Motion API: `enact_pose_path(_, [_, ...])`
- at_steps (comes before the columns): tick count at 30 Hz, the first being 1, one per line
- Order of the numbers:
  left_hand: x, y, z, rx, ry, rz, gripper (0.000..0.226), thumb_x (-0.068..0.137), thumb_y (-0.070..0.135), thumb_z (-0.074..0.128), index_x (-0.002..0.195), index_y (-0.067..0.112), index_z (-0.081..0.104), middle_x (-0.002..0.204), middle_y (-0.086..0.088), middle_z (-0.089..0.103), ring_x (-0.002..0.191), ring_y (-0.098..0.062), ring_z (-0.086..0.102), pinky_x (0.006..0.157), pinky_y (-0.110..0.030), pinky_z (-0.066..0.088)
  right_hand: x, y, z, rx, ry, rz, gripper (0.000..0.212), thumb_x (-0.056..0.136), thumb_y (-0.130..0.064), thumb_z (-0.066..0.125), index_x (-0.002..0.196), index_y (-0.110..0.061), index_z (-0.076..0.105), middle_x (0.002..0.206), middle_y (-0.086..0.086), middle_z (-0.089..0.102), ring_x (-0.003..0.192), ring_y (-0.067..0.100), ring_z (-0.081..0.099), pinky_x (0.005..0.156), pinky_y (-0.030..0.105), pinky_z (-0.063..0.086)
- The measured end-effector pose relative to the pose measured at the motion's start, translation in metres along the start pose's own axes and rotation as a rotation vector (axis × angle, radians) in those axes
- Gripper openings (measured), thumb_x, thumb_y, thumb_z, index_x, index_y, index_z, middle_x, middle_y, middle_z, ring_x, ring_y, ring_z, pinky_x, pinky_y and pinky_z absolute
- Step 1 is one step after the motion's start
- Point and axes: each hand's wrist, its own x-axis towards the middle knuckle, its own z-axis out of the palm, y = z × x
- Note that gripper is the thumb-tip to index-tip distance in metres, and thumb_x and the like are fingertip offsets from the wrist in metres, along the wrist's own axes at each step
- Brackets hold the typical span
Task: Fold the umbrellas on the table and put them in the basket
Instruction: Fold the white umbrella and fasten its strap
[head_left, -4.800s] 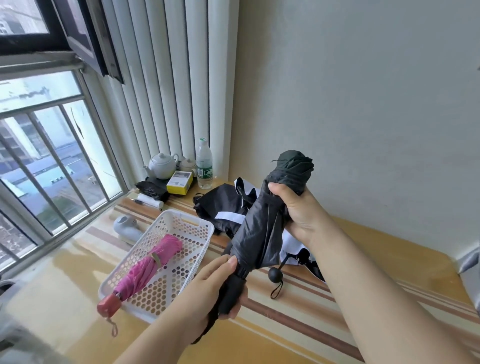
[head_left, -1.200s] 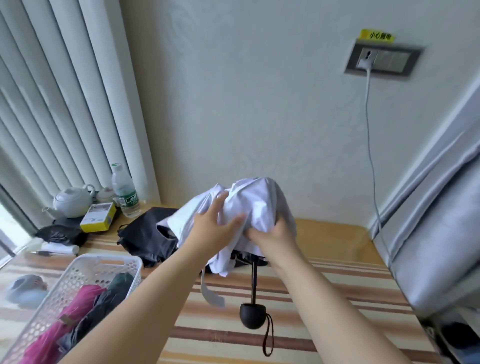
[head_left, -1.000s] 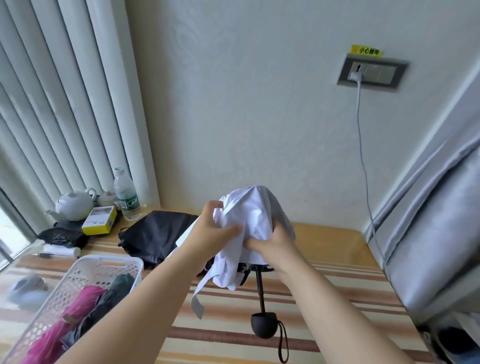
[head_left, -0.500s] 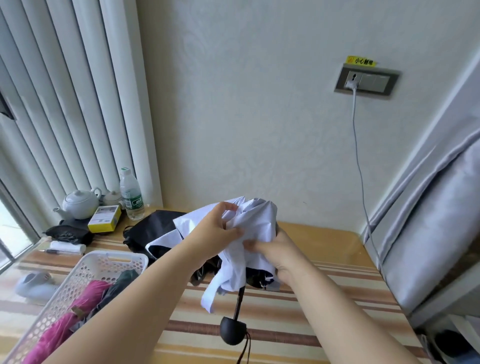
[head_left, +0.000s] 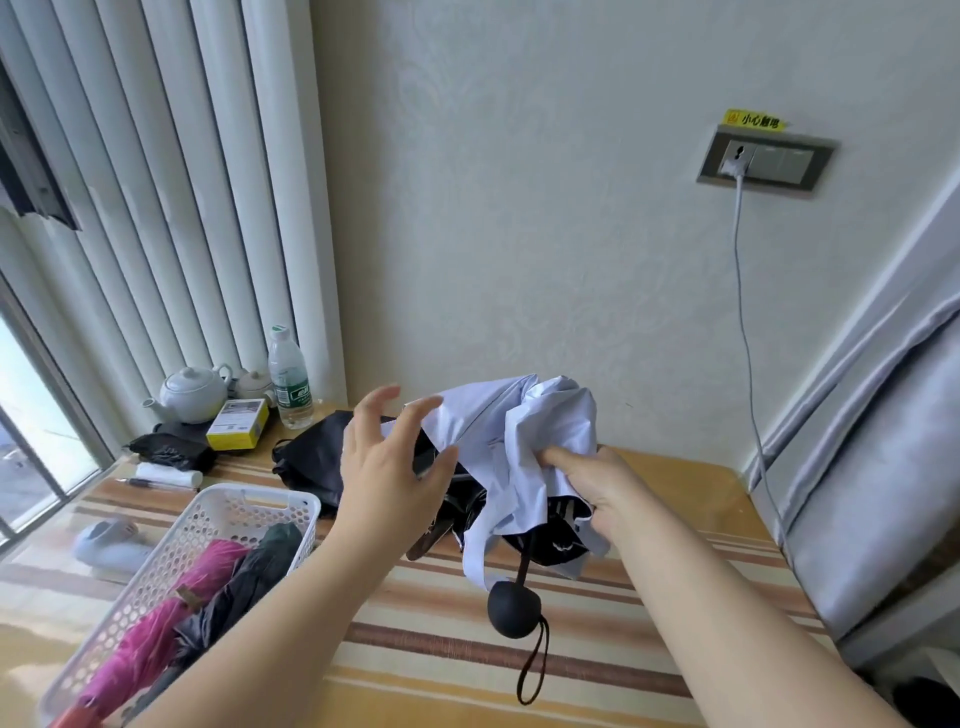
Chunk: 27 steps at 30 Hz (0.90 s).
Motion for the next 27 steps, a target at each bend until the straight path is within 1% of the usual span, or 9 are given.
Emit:
enact_pose_path(3, [0.01,0.009,-0.002,-0.082,-0.349,-0.142,0.052,0.089,0.05,0.054,0.137,0.039,0.039,0.138,0.005,0.041,0.122,-0.012,0.043,0.098,-0.029,0.038,-0.002,0.0,0.003,0.023,-0.046,-0.022,0.009,0.08,-0.006,0.071,0.088,-0.006,0.068,0.071,0.01,0.071,0.059,0.022,0.067,0.053,0.025,0.051])
enact_pose_path(6, [0.007,0.015,0.004,-0.454,-0.569,-0.444,0.033,0.092,0.046,0.053,0.122,0.033,0.049,0.113,0.013,0.058,0.1,-0.003,0.056,0.075,-0.013,0.043,-0.004,0.002,0.009,0.071,-0.101,-0.004,0.015,0.079,-0.007,0.071,0.093,-0.004,0.069,0.076,0.012,0.073,0.066,0.024,0.069,0.057,0.028,0.052])
enact_pose_path(10, [0.002,0.011,0.017,-0.32,-0.469,-0.382,0.036,0.086,0.046,0.06,0.115,0.029,0.049,0.105,0.01,0.06,0.094,-0.005,0.058,0.072,-0.02,0.044,-0.006,0.005,0.012,0.093,-0.087,-0.015,0.009,0.08,-0.006,0.069,0.089,-0.005,0.068,0.069,0.009,0.071,0.059,0.021,0.067,0.053,0.025,0.051])
enact_pose_path(14, [-0.006,0.019,0.004,-0.091,0.06,-0.165,0.026,0.082,0.037,0.064,0.09,0.019,0.046,0.083,0.008,0.049,0.077,-0.016,0.05,0.061,-0.023,0.038,-0.001,0.011,0.004,0.095,-0.064,-0.108,0.035,0.077,-0.005,0.074,0.11,-0.011,0.065,0.09,0.01,0.075,0.076,0.024,0.071,0.058,0.027,0.054])
enact_pose_path(17, [-0.014,0.029,0.007,0.054,-0.272,-0.214,0.044,0.084,0.055,0.056,0.076,0.012,0.055,0.064,0.003,0.055,0.062,-0.018,0.053,0.057,-0.029,0.04,0.0,0.01,0.005,0.122,-0.061,-0.178,0.058,0.066,-0.015,0.083,0.12,-0.025,0.062,0.102,0.006,0.074,0.093,0.028,0.071,0.08,0.045,0.058])
enact_pose_path(20, [-0.014,0.027,0.022,-0.081,-0.569,-0.388,0.062,0.076,0.067,0.06,0.101,0.01,0.059,0.073,0.004,0.056,0.065,-0.012,0.054,0.055,-0.025,0.039,0.007,0.017,0.013,0.108,-0.031,-0.23,0.066,0.054,-0.036,0.081,0.116,-0.042,0.06,0.109,0.0,0.072,0.1,0.027,0.069,0.085,0.053,0.055])
enact_pose_path(22, [-0.013,0.027,0.027,-0.201,-0.579,-0.438,0.052,0.076,0.056,0.068,0.097,0.01,0.056,0.075,0.002,0.052,0.063,-0.012,0.049,0.052,-0.02,0.035,0.007,0.019,0.016,0.067,-0.005,-0.235,0.048,0.058,-0.036,0.079,0.103,-0.043,0.064,0.105,0.001,0.073,0.097,0.028,0.069,0.083,0.054,0.056])
enact_pose_path(24, [-0.008,0.026,0.025,-0.174,-0.506,-0.352,0.03,0.084,0.034,0.065,0.072,0.012,0.048,0.063,0.002,0.041,0.055,-0.013,0.038,0.048,-0.022,0.028,-0.001,0.016,0.018,-0.009,0.057,-0.226,0.028,0.069,-0.026,0.079,0.091,-0.033,0.064,0.101,0.005,0.071,0.092,0.028,0.068,0.08,0.051,0.057])
enact_pose_path(27, [0.001,0.021,0.014,-0.154,-0.374,-0.235,0.026,0.086,0.011,0.053,0.063,0.007,0.041,0.057,-0.005,0.034,0.052,-0.017,0.03,0.05,-0.025,0.024,-0.002,0.02,0.015,-0.047,0.113,-0.253,0.031,0.082,-0.015,0.074,0.106,-0.024,0.058,0.105,0.005,0.067,0.091,0.024,0.064,0.079,0.042,0.056])
